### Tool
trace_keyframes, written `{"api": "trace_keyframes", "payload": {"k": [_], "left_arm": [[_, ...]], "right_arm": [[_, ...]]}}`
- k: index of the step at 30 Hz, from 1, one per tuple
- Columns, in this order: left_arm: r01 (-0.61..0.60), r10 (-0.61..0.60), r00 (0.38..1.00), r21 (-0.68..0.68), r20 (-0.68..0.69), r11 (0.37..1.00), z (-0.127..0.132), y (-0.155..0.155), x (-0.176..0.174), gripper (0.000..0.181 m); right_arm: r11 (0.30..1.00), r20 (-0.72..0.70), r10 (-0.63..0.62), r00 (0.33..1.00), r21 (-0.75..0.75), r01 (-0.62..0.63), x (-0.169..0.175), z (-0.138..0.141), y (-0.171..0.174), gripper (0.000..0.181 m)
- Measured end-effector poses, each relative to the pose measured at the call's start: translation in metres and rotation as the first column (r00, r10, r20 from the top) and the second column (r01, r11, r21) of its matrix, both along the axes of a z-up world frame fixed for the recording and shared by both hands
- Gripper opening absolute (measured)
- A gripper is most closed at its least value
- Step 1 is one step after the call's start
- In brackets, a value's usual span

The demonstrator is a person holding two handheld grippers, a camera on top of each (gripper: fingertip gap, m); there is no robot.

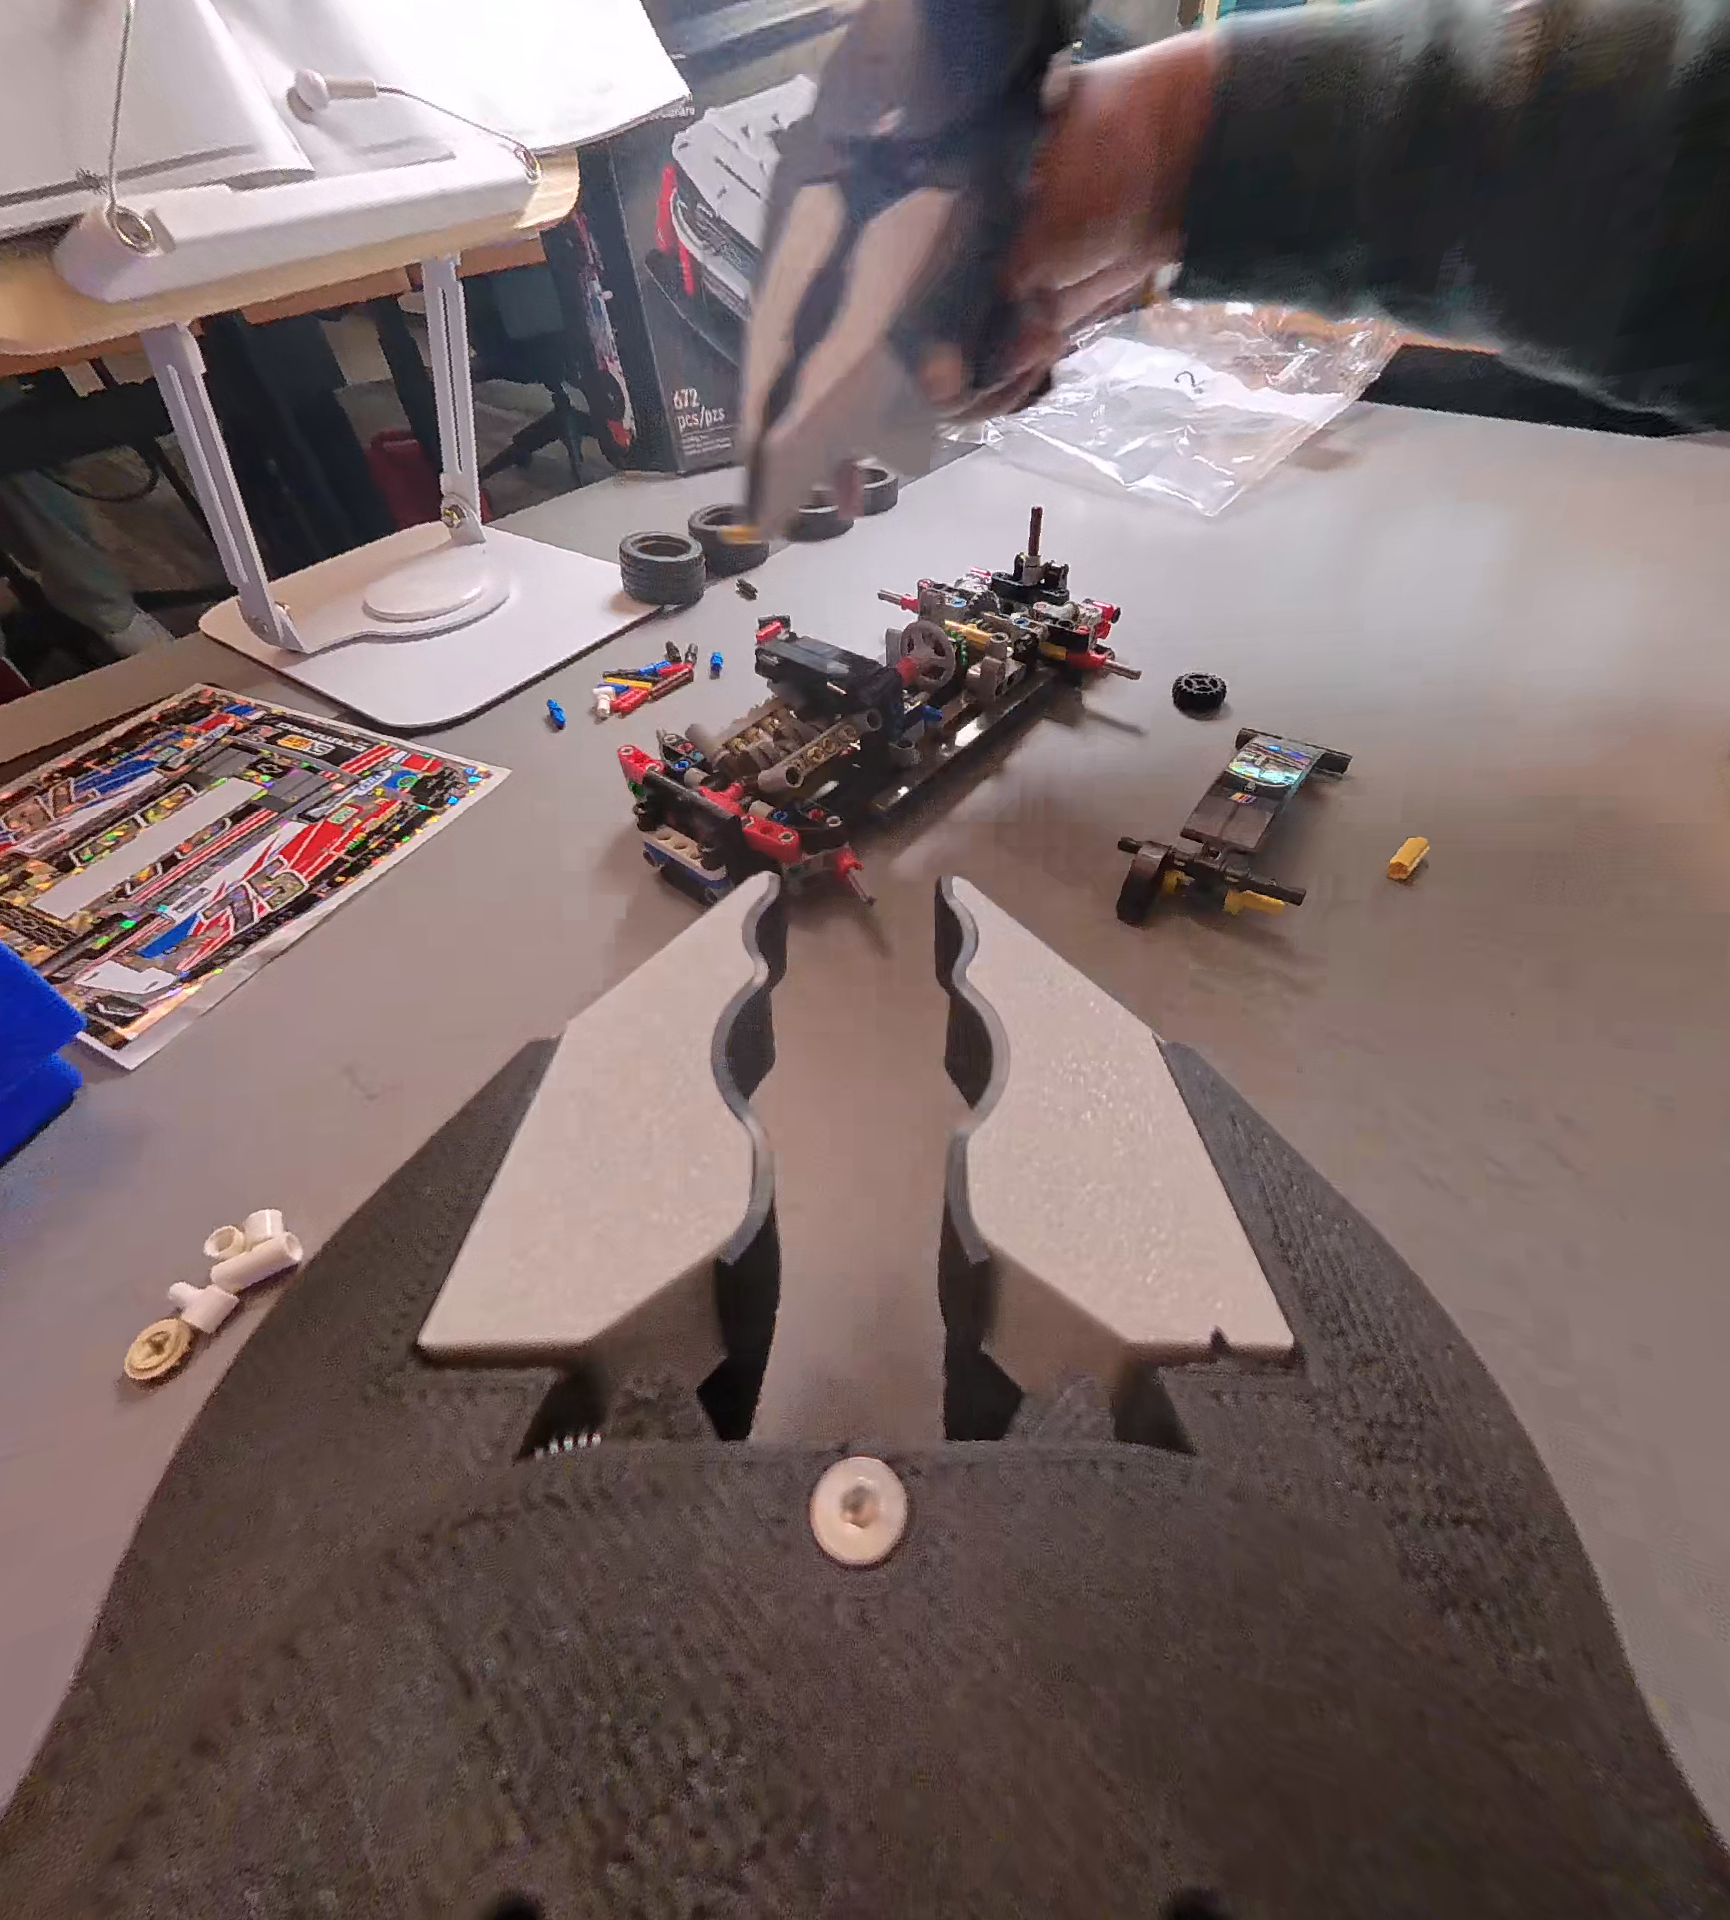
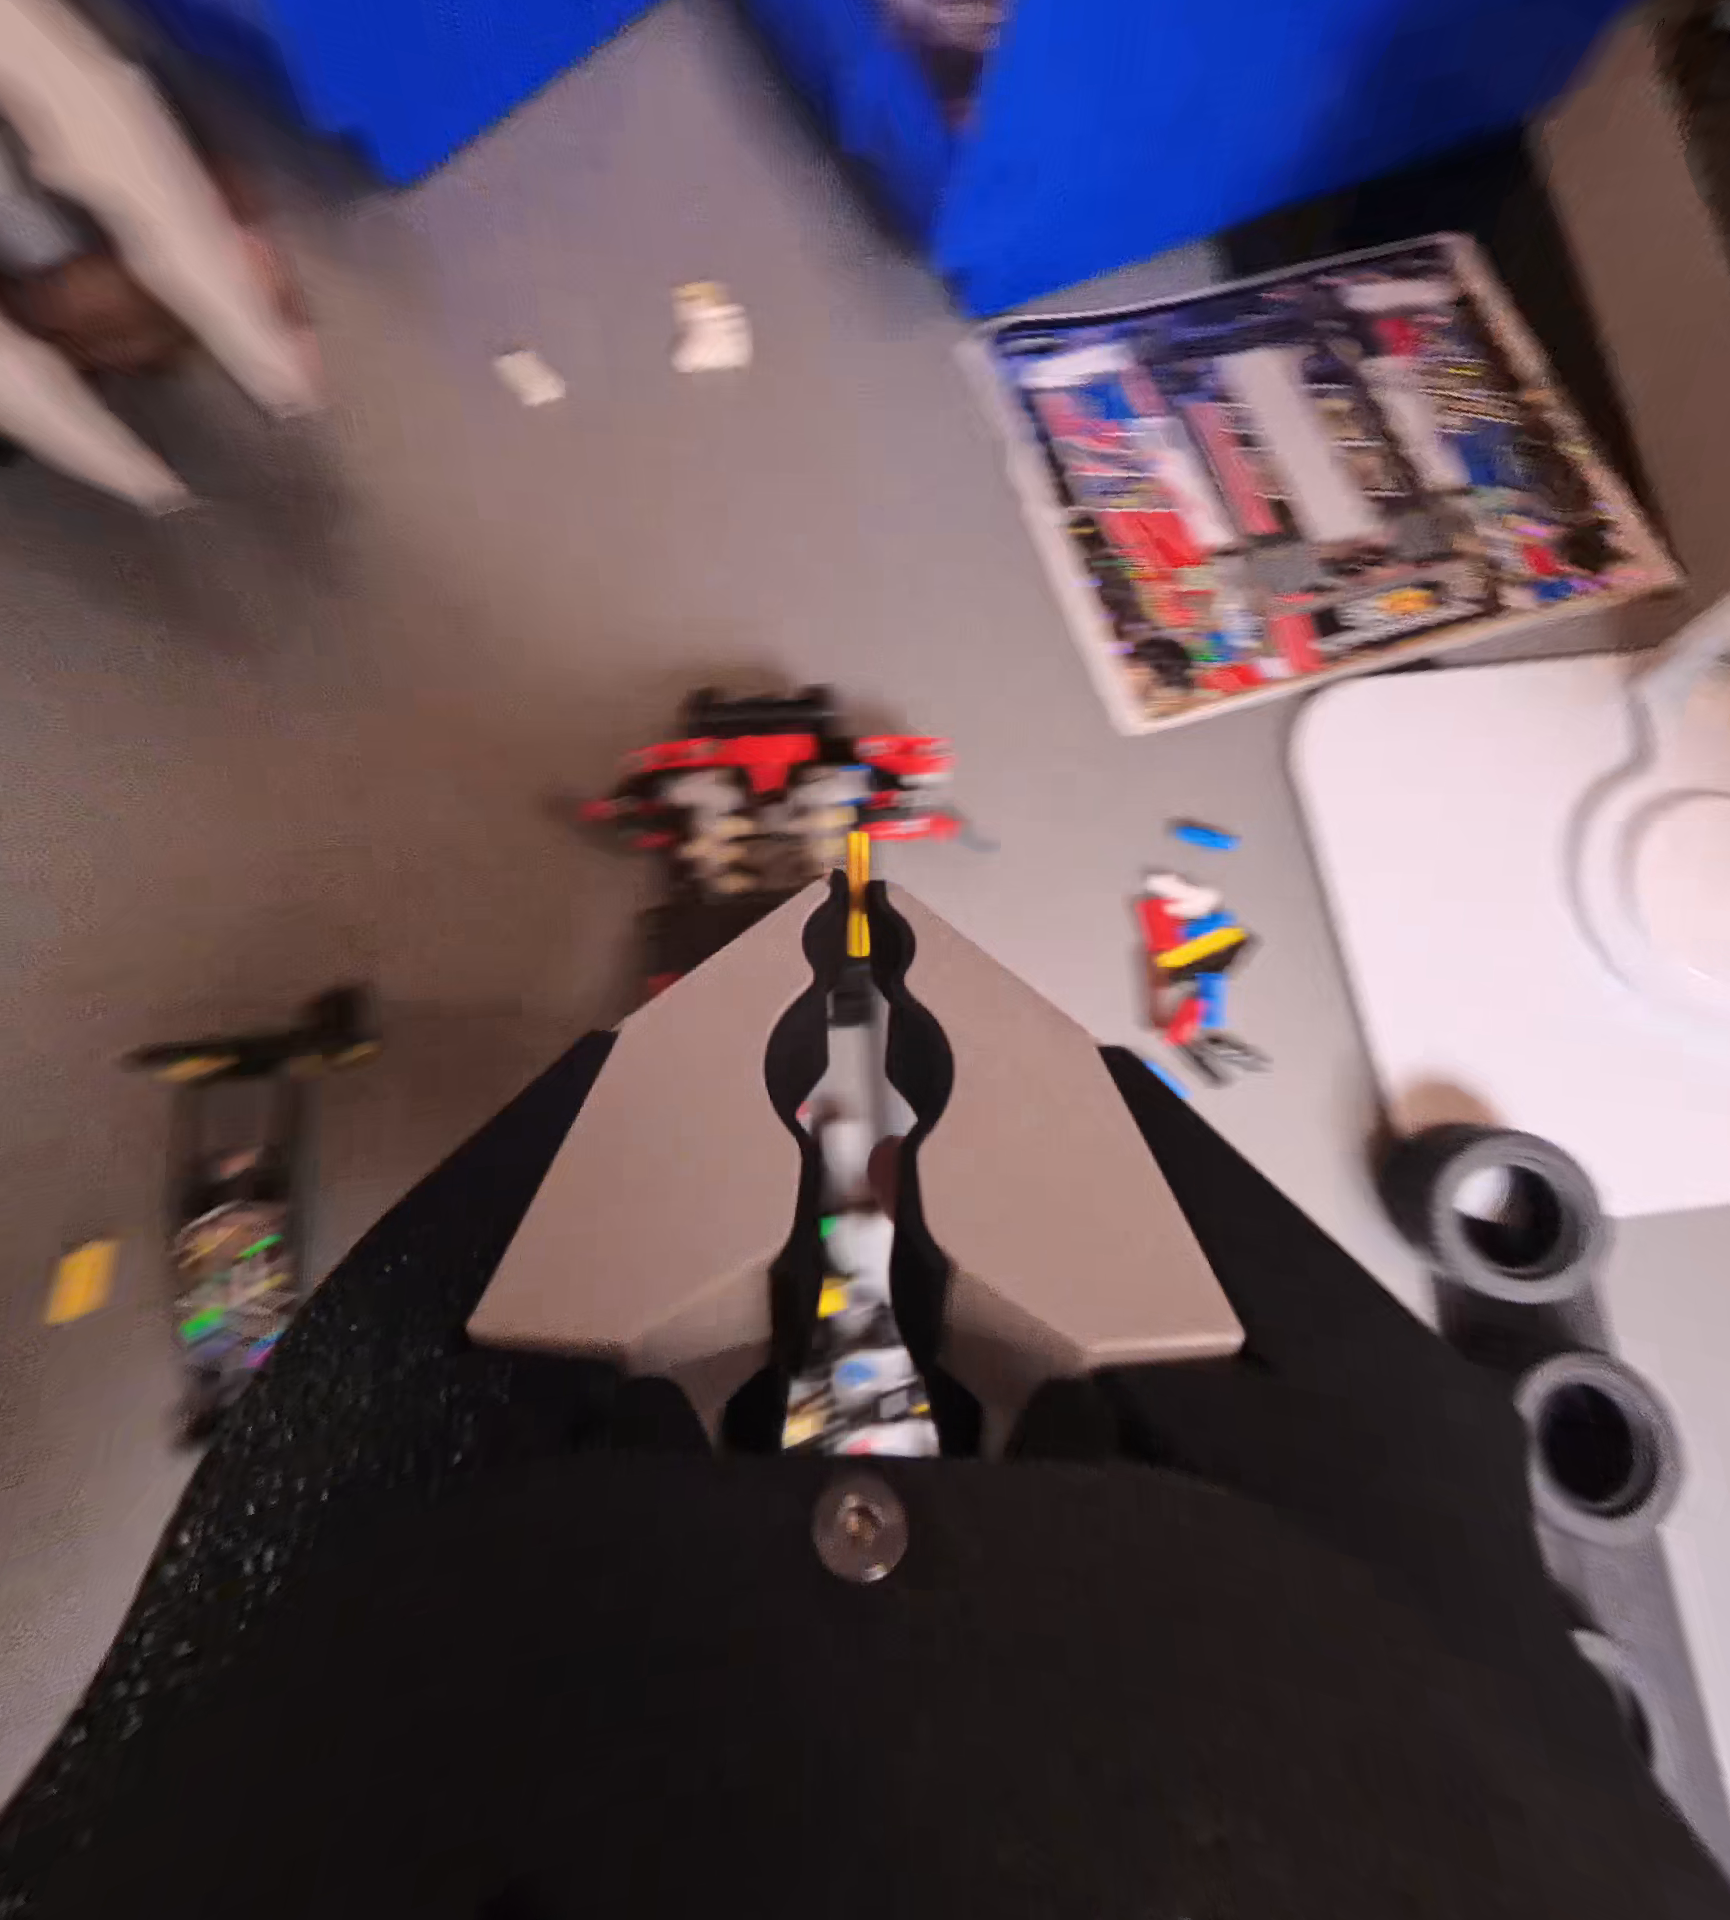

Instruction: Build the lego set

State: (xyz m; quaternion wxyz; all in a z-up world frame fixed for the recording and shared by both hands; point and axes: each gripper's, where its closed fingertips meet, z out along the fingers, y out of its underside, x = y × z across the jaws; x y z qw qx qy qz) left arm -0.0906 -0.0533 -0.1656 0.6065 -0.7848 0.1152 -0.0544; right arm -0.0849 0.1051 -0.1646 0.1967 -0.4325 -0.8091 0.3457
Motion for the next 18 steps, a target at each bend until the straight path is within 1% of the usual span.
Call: {"api": "trace_keyframes", "payload": {"k": [1,3,5,7,8,11,14,16,18], "left_arm": [[0.001,-0.001,1.000,0.002,0.001,1.000,0.001,0.000,0.000,0.026],[0.006,-0.006,1.000,0.002,0.007,1.000,0.001,0.001,0.001,0.026],[0.013,-0.013,1.000,-0.004,0.004,1.000,-0.001,0.001,0.003,0.026],[0.019,-0.019,1.000,-0.007,-0.012,1.000,-0.002,0.001,0.006,0.026],[0.021,-0.021,1.000,-0.006,-0.022,1.000,-0.002,0.000,0.008,0.025],[0.021,-0.022,0.999,-0.003,-0.042,1.000,-0.002,0.000,0.009,0.025],[0.018,-0.018,0.999,-0.009,-0.045,1.000,-0.005,0.001,0.009,0.025],[0.016,-0.016,0.999,-0.013,-0.047,1.000,-0.006,0.001,0.009,0.025],[0.012,-0.013,0.998,-0.013,-0.054,1.000,-0.006,0.001,0.009,0.025]], "right_arm": [[0.998,0.026,0.062,0.998,0.005,-0.062,0.025,0.002,-0.024,0.000],[0.988,0.093,0.152,0.984,-0.017,-0.151,0.072,-0.006,-0.072,0.000],[0.982,0.169,0.189,0.967,-0.007,-0.191,0.113,-0.025,-0.106,0.000],[0.980,0.232,0.198,0.953,-0.013,-0.200,0.145,-0.045,-0.129,0.001],[0.982,0.252,0.184,0.950,-0.002,-0.190,0.156,-0.054,-0.133,0.000],[0.989,0.271,0.136,0.953,0.014,-0.145,0.177,-0.072,-0.137,0.000],[0.993,0.274,0.088,0.958,0.056,-0.107,0.184,-0.082,-0.134,0.000],[0.993,0.270,0.071,0.960,0.074,-0.094,0.185,-0.084,-0.135,0.002],[0.992,0.279,0.069,0.958,0.084,-0.096,0.185,-0.083,-0.136,0.008]]}}
